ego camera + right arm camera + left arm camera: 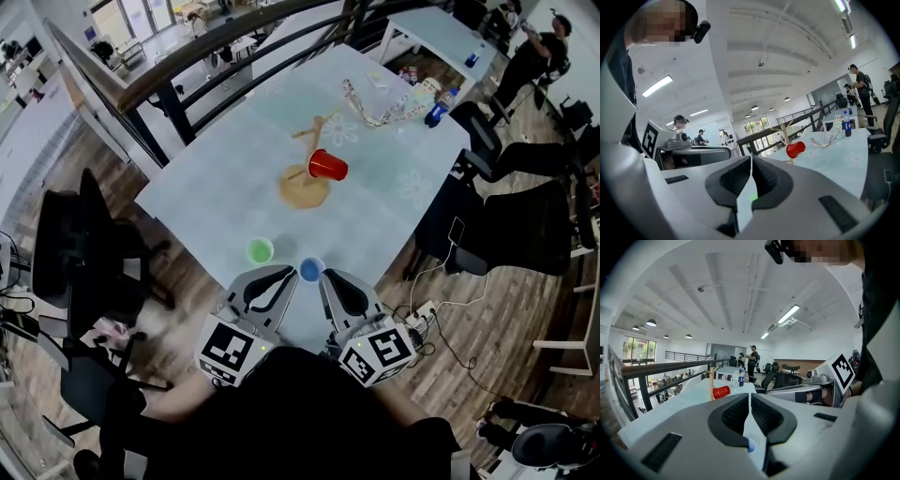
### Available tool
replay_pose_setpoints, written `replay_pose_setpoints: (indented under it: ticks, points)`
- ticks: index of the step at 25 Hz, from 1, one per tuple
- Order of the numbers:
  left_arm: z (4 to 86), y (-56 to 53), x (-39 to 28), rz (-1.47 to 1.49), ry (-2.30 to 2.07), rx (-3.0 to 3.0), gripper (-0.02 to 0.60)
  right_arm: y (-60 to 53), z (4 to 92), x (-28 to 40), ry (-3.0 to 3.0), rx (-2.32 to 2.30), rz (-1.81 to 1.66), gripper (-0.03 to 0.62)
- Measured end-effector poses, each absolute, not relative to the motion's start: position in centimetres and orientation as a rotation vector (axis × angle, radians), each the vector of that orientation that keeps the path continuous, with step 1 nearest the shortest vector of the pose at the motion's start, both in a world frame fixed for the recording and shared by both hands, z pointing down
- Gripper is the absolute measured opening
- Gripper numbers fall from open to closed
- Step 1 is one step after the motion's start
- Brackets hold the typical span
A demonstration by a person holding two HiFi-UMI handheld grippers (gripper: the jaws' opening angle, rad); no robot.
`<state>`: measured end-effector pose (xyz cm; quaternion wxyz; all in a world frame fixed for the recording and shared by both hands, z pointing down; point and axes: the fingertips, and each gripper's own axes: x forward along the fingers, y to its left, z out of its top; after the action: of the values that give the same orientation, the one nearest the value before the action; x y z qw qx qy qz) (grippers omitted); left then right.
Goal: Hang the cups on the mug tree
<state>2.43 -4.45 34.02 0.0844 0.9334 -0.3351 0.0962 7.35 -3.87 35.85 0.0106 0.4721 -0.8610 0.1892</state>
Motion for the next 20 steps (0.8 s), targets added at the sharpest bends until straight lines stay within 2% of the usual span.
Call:
replay_pose_setpoints:
  ticks: [3,20]
  points:
    - [34.2,-4.0,2.7,0.343,-0.980,2.786,0.029,-3.7,35.8,7.6,-2.690,1.476,0.578,0.037]
    - [33.9,-3.8,3.2,0.265,-0.989,2.747,0.031,-2.9,35.8,8.5,-2.678,1.492,0.604,0.037]
